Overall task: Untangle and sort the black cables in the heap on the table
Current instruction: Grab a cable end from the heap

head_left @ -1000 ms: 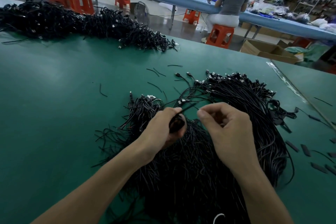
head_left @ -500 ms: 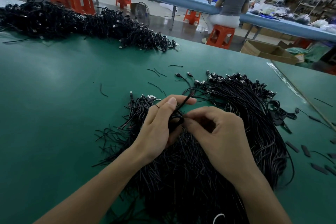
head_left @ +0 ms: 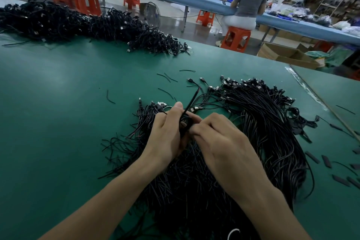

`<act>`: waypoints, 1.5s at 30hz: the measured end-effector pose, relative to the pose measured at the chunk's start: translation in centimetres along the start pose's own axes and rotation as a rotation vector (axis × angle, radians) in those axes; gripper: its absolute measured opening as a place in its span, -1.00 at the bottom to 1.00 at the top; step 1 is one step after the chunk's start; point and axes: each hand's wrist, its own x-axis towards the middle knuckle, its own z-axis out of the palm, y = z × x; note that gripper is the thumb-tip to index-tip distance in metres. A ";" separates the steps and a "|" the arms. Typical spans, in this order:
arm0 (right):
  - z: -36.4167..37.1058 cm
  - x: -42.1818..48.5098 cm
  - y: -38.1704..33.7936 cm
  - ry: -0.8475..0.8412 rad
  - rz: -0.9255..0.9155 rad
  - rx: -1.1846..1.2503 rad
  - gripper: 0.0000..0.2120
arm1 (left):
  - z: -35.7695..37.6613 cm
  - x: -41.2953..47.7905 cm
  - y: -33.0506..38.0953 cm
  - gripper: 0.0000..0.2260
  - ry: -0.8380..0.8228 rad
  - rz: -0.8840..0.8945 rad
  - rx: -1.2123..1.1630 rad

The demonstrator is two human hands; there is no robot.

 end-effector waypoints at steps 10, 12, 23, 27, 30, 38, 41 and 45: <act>-0.8 0.0 0.6 -0.147 -0.290 -0.112 -0.94 | -1.1 -0.6 -1.0 -0.60 -0.446 -0.548 0.061; -1.0 0.0 0.8 -0.236 -0.257 -0.019 -0.97 | -1.0 -0.7 -1.3 -0.57 -0.469 -0.629 0.102; -0.8 -0.8 2.5 -0.352 0.178 0.334 -0.92 | -2.2 -0.5 -0.4 -0.80 -0.803 -0.580 -0.050; -1.2 -0.6 2.4 -0.388 0.207 0.396 -0.95 | -2.6 -0.6 -0.1 -0.74 -0.896 -0.511 0.091; -1.5 -0.6 2.0 -0.382 0.159 0.291 -0.96 | -2.2 -0.6 -0.2 -0.75 -0.868 -0.519 0.186; -2.0 0.0 1.4 -0.519 0.040 0.193 -0.95 | -2.0 -0.8 -0.5 -0.65 -0.891 -0.502 0.291; -2.0 0.1 1.4 -0.527 0.016 0.175 -0.94 | -2.1 -0.8 -0.7 -0.71 -0.865 -0.511 0.338; -1.9 0.1 0.9 -0.541 -0.083 0.035 -0.93 | -1.9 -0.7 -1.0 -0.81 -0.843 -0.511 0.410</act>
